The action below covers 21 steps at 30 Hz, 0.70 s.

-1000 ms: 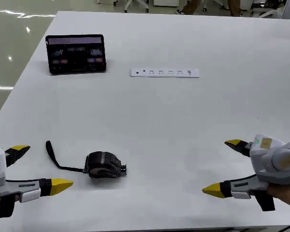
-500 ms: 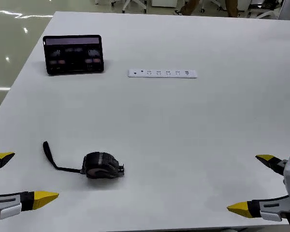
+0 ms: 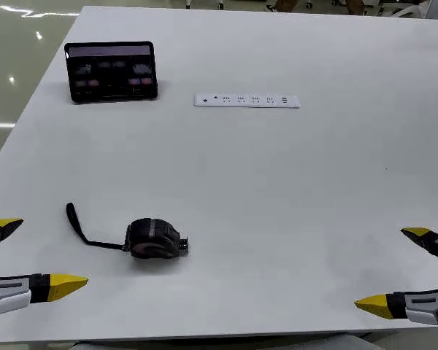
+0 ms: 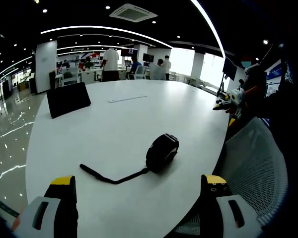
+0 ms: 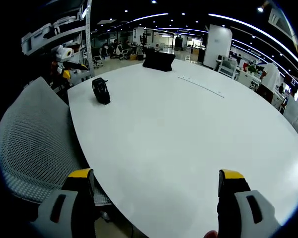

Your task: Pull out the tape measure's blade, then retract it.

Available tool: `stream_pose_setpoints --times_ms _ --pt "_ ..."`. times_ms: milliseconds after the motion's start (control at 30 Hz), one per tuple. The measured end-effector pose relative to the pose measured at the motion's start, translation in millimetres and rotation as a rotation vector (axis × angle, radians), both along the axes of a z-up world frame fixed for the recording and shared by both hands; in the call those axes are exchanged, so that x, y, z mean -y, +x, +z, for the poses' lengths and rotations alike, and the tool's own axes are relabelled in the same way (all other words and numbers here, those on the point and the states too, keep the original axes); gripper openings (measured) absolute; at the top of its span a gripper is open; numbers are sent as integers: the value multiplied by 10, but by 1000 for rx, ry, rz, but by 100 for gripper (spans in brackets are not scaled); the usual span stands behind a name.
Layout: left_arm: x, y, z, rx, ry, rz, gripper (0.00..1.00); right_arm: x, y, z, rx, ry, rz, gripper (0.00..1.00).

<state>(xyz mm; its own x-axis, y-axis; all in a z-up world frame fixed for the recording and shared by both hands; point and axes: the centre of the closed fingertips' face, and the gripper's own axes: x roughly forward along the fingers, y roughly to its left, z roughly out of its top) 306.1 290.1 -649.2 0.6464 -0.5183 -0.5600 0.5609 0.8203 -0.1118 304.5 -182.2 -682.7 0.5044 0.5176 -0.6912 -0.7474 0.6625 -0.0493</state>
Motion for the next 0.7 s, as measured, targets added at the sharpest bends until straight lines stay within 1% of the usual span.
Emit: stream_pose_setpoints --times_ms 33,67,133,167,233,300,600,700 --pt "-7 8 -4 -2 6 2 100 -9 -4 1 0 1 1 100" --pt "3 1 0 -5 -4 -3 100 -18 -9 1 0 2 3 100" --pt "-4 19 3 0 0 -4 100 -29 -22 -1 0 1 6 100" --pt "-2 21 5 -5 -5 -6 100 -24 -24 -2 0 2 6 100" --pt "-11 26 2 -2 1 -4 100 -13 -27 -8 -3 3 3 100" --pt "-4 14 4 -7 -2 -6 100 -3 -30 -11 -5 5 -1 100" --pt "-24 34 3 -5 4 -10 100 -23 1 9 -1 11 -4 100" --pt "-31 40 13 -6 -3 -6 100 -30 4 5 -2 11 -2 100"
